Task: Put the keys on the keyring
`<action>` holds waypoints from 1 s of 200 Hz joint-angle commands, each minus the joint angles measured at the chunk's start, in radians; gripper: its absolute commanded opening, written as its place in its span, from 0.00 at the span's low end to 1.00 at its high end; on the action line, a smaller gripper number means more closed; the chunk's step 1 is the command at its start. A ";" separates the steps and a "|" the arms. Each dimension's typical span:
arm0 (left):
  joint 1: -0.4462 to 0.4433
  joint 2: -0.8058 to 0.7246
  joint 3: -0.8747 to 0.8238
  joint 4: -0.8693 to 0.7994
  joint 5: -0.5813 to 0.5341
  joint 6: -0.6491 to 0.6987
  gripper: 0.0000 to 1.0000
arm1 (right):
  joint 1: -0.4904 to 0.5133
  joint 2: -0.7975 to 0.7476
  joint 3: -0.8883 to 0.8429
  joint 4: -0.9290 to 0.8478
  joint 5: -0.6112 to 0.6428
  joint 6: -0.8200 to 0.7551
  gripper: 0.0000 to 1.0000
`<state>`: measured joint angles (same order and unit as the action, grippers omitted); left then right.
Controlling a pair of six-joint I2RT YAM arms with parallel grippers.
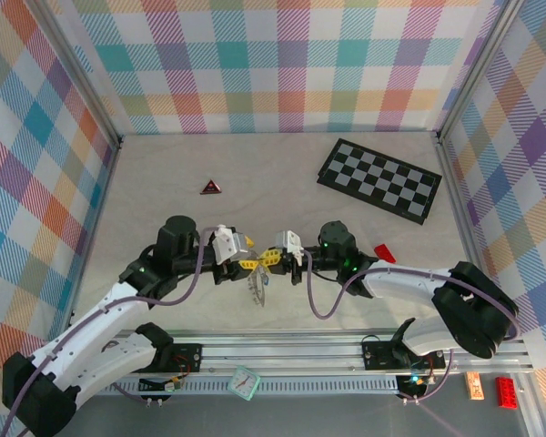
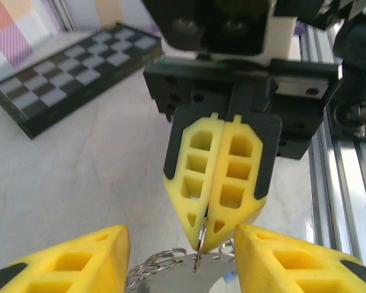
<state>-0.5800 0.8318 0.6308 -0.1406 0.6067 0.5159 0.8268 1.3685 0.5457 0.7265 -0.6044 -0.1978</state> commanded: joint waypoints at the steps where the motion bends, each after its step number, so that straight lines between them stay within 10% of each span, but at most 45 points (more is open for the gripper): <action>1: 0.005 -0.054 -0.067 0.238 0.044 -0.137 0.46 | -0.009 0.006 -0.007 0.081 -0.079 0.023 0.00; 200: -0.057 -0.044 -0.299 0.530 0.027 -0.237 0.12 | -0.028 0.015 0.003 0.080 -0.153 0.063 0.00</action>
<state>-0.6281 0.7654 0.3313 0.2989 0.6006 0.2836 0.8040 1.3739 0.5232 0.7628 -0.7013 -0.1444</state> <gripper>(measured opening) 0.154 0.048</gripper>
